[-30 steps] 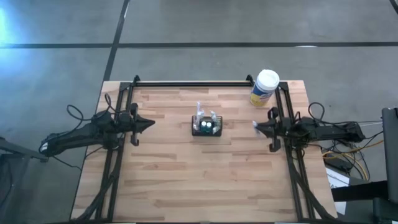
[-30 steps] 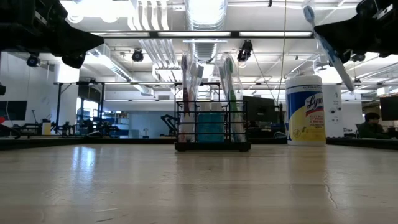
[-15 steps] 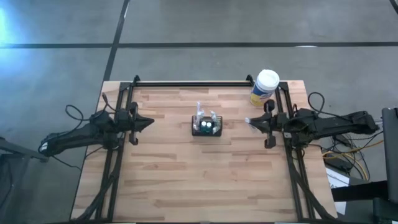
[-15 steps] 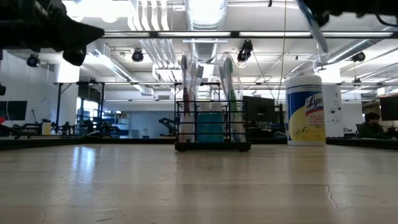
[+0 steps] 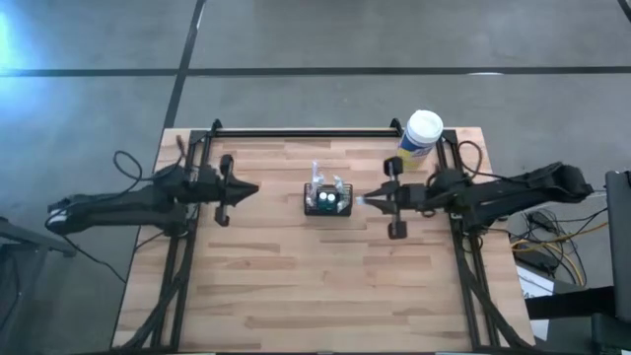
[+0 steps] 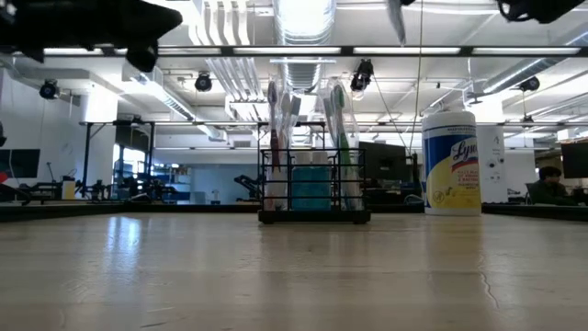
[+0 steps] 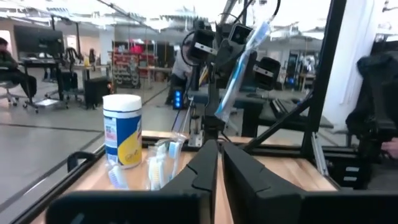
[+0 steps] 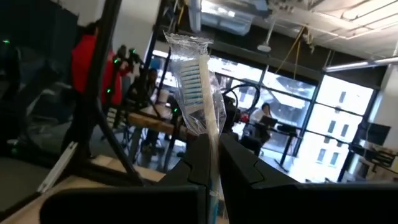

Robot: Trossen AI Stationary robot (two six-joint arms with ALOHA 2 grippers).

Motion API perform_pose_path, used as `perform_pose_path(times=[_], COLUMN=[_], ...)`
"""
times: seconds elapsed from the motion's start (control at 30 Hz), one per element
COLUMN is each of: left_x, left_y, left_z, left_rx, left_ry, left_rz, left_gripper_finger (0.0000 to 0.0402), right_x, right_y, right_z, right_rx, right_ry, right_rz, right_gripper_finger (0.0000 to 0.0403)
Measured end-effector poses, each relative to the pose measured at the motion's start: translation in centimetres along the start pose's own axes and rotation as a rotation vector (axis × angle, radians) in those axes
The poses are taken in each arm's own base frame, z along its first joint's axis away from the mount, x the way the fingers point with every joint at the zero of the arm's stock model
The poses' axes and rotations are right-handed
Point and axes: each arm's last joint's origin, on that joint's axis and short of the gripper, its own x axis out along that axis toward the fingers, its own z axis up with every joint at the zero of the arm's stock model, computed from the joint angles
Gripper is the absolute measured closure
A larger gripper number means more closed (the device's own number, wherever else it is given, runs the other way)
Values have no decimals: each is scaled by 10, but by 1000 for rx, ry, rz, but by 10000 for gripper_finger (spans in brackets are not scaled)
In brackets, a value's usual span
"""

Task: Pick & Place toothbrushing station
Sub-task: Put the blue toothbrush into the black organizer

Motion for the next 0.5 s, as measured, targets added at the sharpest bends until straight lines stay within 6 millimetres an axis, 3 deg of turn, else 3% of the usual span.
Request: perform_pose_path(times=[0.17, 0.37, 0.5], left_x=[20, 29, 29], left_y=[2, 3, 3], left_z=[14, 20, 16], left_rx=[24, 41, 51], left_ry=[10, 19, 39], left_rz=[0, 0, 1], left_gripper_finger=[353, 340, 341], right_x=[2, -20, -28], right_y=[-1, -7, -12], right_z=[-25, -59, -83], right_rx=[-2, -4, 46], right_ry=[-83, -225, -209], right_rz=[-39, -128, -155], right_gripper_finger=[390, 390, 390])
